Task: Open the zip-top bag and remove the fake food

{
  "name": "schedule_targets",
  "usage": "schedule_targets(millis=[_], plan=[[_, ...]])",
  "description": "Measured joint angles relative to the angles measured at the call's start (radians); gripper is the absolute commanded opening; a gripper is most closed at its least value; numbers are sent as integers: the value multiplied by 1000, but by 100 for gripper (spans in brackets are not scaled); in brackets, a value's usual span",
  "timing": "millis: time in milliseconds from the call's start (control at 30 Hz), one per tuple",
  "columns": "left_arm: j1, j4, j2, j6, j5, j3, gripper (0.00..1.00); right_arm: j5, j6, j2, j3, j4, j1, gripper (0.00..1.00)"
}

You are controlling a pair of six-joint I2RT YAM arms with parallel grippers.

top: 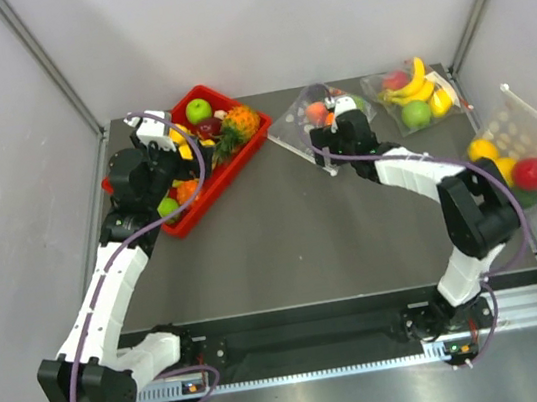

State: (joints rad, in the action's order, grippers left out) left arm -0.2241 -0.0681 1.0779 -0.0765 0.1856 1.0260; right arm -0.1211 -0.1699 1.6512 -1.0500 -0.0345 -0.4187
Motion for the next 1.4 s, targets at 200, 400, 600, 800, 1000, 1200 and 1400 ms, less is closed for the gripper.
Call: schedule_targets(millis=[200, 400, 600, 800, 1000, 1200, 1400], plan=[[0, 0, 0, 0, -3, 0, 99, -80, -37, 219, -207, -7, -19, 100], [0, 0, -1, 0, 1, 0, 99, -174, -101, 363, -350, 63, -29, 100], [0, 0, -5, 0, 9, 0, 99, -203, -169, 458, -420, 149, -32, 100], [0, 0, -15, 0, 16, 0, 99, -227, -195, 530, -505, 219, -33, 67], [0, 0, -28, 0, 16, 0, 99, -234, -207, 539, -520, 233, -33, 4], [0, 0, -30, 0, 28, 0, 99, -218, -217, 533, -514, 231, -32, 0], [0, -1, -21, 11, 53, 1, 99, -192, -215, 437, -437, 278, -32, 0]])
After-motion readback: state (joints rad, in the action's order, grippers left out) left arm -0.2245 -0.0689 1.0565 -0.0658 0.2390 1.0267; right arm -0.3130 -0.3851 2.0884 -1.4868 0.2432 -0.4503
